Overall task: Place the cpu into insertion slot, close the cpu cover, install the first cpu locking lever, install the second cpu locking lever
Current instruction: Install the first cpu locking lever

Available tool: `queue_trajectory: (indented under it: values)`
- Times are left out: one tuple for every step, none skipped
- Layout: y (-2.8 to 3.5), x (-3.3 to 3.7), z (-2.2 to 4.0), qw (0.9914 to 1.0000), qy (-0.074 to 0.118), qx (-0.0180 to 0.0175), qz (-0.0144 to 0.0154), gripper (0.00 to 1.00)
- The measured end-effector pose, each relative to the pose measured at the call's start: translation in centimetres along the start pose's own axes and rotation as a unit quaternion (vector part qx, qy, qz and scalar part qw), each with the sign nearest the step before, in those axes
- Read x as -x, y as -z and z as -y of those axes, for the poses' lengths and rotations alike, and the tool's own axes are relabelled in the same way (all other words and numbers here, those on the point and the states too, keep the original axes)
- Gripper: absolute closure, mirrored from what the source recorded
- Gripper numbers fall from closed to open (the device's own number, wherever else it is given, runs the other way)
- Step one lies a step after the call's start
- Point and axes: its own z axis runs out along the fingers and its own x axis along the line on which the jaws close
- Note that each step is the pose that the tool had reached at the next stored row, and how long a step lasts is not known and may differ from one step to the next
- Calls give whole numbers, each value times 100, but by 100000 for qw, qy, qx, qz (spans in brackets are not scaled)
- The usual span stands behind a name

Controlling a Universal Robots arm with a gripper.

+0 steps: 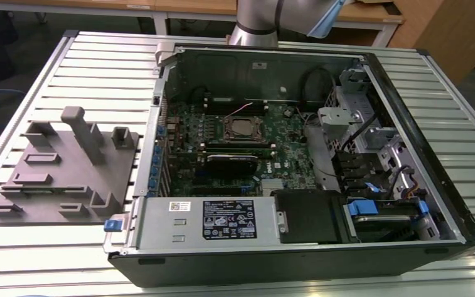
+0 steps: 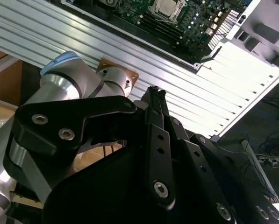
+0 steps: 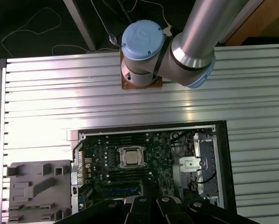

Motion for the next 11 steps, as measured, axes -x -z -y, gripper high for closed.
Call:
queue_trajectory:
  values:
    - [-11, 0, 2, 100000, 1, -140, 25, 90]
    - [-22, 0, 4, 100000, 7, -284, 56, 90]
    - [-34, 0, 5, 99999, 15, -420, 88, 90]
    - [-47, 0, 7, 99998, 21, -535, 122, 90]
    - [-59, 0, 9, 99998, 26, -656, 156, 90]
    - [-72, -1, 11, 99997, 33, -767, 191, 90]
    - [-85, -1, 13, 99996, 37, -864, 216, 90]
    - [-99, 0, 14, 99995, 42, -953, 240, 90]
    - [-112, -1, 16, 99994, 46, -1064, 264, 90]
    - [-121, -1, 18, 99993, 46, -1183, 280, 90]
    - [-123, -1, 19, 99993, 49, -1184, 279, 90]
